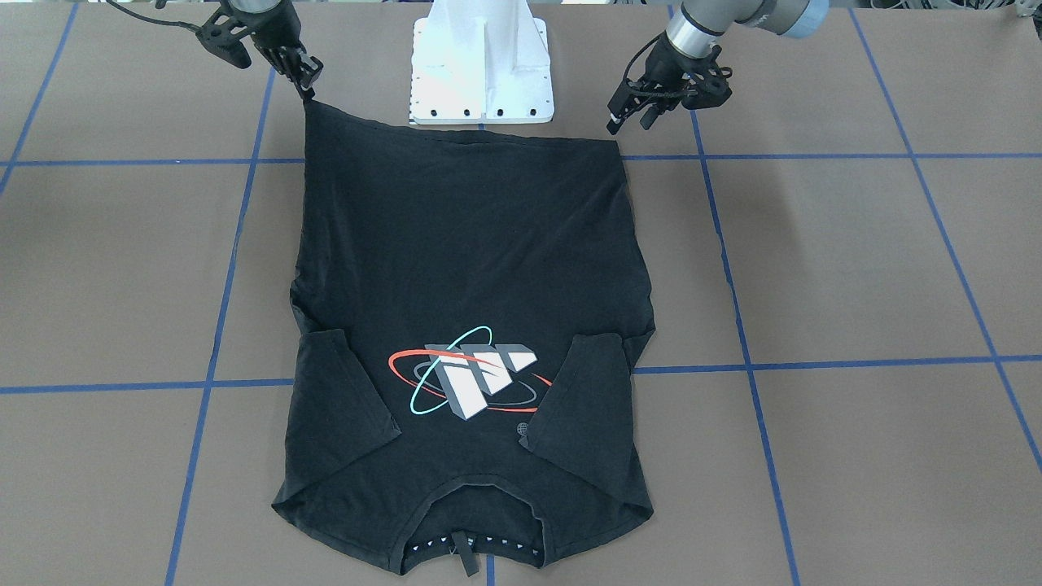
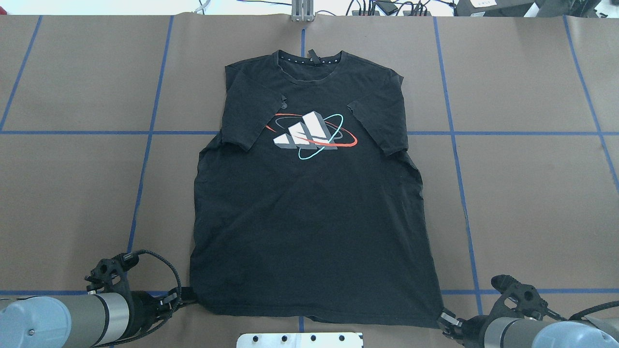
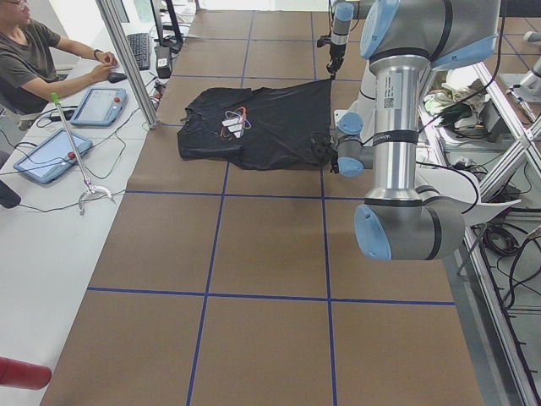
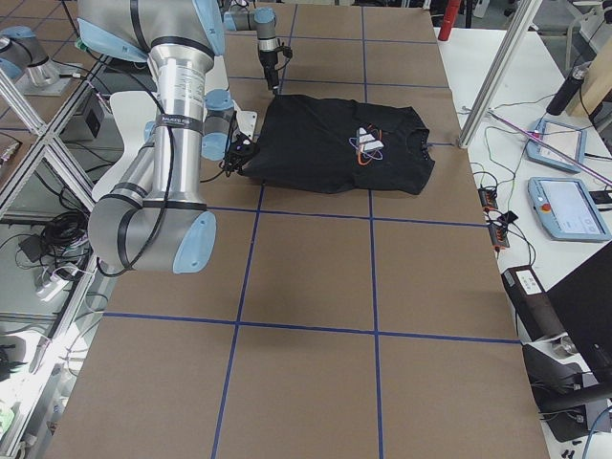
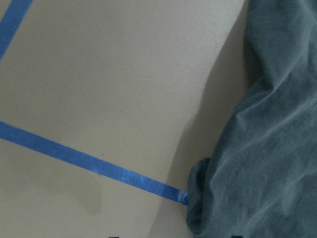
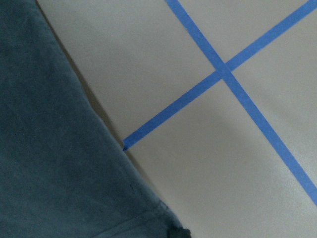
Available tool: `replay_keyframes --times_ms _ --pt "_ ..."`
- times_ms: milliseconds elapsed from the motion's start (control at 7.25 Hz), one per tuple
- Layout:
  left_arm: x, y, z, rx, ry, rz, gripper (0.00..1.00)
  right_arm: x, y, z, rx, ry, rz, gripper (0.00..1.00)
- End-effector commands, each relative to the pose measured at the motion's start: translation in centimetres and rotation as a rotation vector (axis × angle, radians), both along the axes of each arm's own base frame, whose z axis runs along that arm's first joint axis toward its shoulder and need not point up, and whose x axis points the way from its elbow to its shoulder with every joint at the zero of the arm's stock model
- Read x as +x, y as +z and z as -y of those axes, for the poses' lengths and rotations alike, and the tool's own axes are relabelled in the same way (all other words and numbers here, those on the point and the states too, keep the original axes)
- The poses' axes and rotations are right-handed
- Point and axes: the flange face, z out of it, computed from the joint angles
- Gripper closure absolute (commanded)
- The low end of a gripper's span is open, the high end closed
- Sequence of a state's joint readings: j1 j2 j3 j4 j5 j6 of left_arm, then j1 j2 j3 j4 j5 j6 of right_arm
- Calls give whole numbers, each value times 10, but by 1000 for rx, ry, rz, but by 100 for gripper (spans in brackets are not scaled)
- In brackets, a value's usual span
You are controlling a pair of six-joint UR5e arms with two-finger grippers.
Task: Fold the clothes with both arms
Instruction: 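Grasp both hem corners nearest the robot with the left and right grippers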
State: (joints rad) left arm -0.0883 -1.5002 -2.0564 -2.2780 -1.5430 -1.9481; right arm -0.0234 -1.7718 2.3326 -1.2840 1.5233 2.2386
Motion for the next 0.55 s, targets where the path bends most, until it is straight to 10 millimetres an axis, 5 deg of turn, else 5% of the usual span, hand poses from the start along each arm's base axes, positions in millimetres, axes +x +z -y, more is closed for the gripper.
replay_keyframes --times_ms 0,276,414 --pt "10 -8 0 1 1 -16 35 0 0 0 0 0 1 100" --pt "13 0 1 1 0 -1 52 0 0 0 0 0 1 100" --pt "13 0 1 0 1 1 73 0 0 0 0 0 1 100"
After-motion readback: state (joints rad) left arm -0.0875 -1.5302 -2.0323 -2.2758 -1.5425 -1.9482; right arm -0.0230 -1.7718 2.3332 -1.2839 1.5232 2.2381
